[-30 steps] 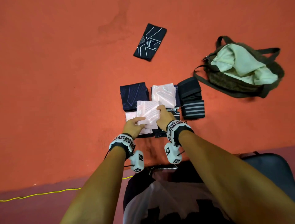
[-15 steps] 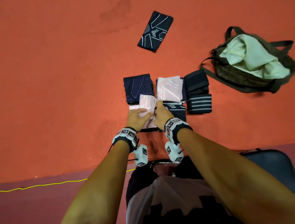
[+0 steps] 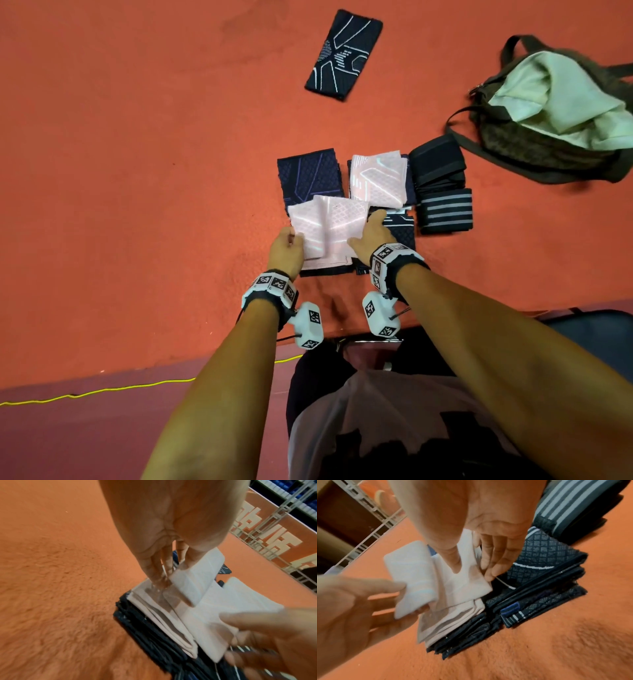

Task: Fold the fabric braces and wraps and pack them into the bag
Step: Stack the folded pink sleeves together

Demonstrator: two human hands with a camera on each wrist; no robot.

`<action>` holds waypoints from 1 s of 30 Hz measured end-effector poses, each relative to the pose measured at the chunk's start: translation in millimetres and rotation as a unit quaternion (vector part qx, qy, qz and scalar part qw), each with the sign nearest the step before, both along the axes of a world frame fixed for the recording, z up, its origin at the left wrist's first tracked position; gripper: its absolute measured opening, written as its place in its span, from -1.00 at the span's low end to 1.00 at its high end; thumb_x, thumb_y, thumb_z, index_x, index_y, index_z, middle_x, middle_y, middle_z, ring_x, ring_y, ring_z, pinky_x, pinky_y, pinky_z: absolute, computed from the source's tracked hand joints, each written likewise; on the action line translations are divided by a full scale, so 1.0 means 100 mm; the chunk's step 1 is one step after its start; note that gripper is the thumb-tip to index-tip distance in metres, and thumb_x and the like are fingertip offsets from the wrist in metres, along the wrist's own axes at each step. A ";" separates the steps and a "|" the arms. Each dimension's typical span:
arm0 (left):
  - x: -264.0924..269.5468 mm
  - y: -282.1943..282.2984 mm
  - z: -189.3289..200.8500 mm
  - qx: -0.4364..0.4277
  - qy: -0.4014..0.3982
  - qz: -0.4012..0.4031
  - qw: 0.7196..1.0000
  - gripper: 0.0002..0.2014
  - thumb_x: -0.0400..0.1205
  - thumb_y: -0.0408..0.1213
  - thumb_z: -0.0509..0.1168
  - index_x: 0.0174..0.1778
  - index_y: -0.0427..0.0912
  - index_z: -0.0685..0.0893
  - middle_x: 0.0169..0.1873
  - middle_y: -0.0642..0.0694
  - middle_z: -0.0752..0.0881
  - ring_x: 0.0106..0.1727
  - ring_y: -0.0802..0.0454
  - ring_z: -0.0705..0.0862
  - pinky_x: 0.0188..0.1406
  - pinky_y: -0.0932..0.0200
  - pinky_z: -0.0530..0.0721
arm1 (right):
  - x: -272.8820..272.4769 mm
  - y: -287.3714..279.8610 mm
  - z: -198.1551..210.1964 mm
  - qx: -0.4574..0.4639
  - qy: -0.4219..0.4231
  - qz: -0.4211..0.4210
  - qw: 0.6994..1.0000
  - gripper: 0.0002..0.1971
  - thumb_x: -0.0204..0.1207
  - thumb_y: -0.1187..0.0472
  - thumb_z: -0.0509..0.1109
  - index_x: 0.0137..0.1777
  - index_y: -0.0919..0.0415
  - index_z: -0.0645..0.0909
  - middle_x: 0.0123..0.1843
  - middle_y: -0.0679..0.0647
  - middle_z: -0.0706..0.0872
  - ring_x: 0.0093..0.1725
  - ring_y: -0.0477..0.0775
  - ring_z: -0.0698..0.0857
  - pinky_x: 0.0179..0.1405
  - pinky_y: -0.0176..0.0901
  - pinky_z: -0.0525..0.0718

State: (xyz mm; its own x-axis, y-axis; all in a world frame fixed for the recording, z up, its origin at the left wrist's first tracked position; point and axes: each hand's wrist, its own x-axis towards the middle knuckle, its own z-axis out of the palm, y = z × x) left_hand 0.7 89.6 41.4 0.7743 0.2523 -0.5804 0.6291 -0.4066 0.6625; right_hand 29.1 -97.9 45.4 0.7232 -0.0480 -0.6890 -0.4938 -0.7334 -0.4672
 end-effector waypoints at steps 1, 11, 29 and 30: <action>-0.01 0.06 -0.02 0.006 0.001 0.022 1.000 -0.94 0.76 -0.30 0.18 -0.03 -0.14 0.51 -0.12 -0.16 0.63 -0.09 -0.11 0.59 -0.06 0.07 0.54 | 0.00 -0.01 -0.02 0.002 0.003 0.001 1.000 -0.47 0.63 0.21 0.40 0.43 0.32 0.18 0.16 0.31 0.66 -0.07 0.26 0.63 -0.14 -0.05 0.52; 0.01 0.32 -0.02 0.060 0.021 0.079 0.995 -0.92 0.70 -0.40 0.12 -0.04 -0.17 0.49 -0.27 -0.09 0.61 -0.10 -0.23 0.67 0.08 -0.22 0.71 | 0.09 -0.07 -0.07 0.002 0.040 -0.005 0.999 -0.75 0.57 0.27 0.30 0.19 0.31 0.65 0.15 0.24 0.73 0.03 0.27 0.68 -0.11 -0.13 0.56; 0.22 0.05 -0.14 0.122 0.004 -0.022 0.992 -0.68 0.38 -0.46 0.34 -0.06 -0.15 0.39 -0.12 -0.19 0.59 -0.12 -0.25 0.61 -0.20 0.03 0.52 | 0.14 -0.11 0.01 0.028 -0.002 0.069 0.997 -0.67 0.52 0.29 0.30 0.27 0.05 0.53 0.00 0.14 0.69 -0.09 0.22 0.70 -0.14 -0.10 0.67; 0.25 0.02 -0.12 0.112 0.007 -0.025 0.993 -0.68 0.40 -0.48 0.33 -0.06 -0.15 0.37 -0.19 -0.14 0.56 -0.19 -0.21 0.57 -0.24 0.06 0.47 | 0.14 -0.08 0.00 0.037 -0.003 0.084 0.996 -0.57 0.52 0.30 0.28 0.37 -0.03 0.50 0.00 0.14 0.70 -0.12 0.21 0.71 -0.15 -0.08 0.71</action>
State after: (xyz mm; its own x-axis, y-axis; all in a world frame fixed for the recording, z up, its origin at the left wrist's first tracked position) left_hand 25.4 92.0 29.1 0.7815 0.3385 -0.5241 0.6129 -0.5736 0.5434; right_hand 43.0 -105.5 45.6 0.7210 0.1244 -0.6816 -0.3638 -0.7693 -0.5252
